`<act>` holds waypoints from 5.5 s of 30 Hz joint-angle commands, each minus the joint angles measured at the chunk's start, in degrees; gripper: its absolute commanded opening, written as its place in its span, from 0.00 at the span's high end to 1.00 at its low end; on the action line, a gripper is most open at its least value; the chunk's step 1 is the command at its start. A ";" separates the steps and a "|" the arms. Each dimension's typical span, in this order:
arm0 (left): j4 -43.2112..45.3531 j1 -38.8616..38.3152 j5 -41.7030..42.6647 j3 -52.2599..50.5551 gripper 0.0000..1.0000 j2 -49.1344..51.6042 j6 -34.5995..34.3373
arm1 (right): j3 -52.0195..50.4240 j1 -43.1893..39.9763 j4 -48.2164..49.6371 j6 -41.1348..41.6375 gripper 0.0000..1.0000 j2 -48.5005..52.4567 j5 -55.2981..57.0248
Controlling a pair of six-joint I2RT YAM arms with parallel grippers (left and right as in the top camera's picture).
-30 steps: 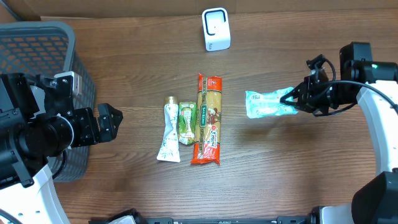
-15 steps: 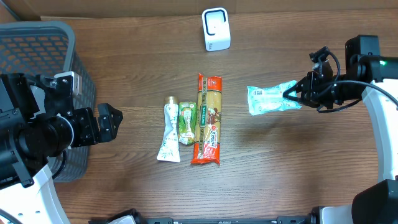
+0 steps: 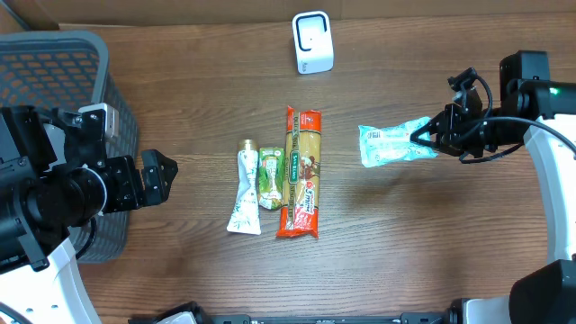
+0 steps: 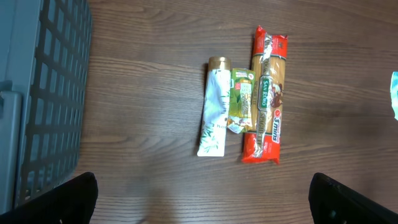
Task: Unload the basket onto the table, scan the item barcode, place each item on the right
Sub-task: 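Hold the snack raised at the right side with the right gripper, then move the held snack toward the white scanner cube with right gripper, then hold the mint-green snack against the white scanner cube face, then carry the snack back right and set it on the table, release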
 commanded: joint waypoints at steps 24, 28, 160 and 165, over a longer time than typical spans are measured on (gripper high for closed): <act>0.07 0.28 0.00 -0.04 0.00 0.20 0.44 | 6.40 0.11 -2.08 -0.76 0.96 -5.60 2.82; 0.07 0.28 0.00 -0.04 0.00 0.20 0.44 | 13.33 0.11 -4.20 0.96 0.96 -5.88 6.69; 0.07 0.28 0.00 -0.04 0.00 0.42 0.44 | -2.16 -13.79 20.76 29.73 0.96 10.69 21.81; 0.07 0.28 0.00 -0.04 0.00 0.46 0.44 | -6.49 -16.35 25.11 29.70 0.96 10.73 25.27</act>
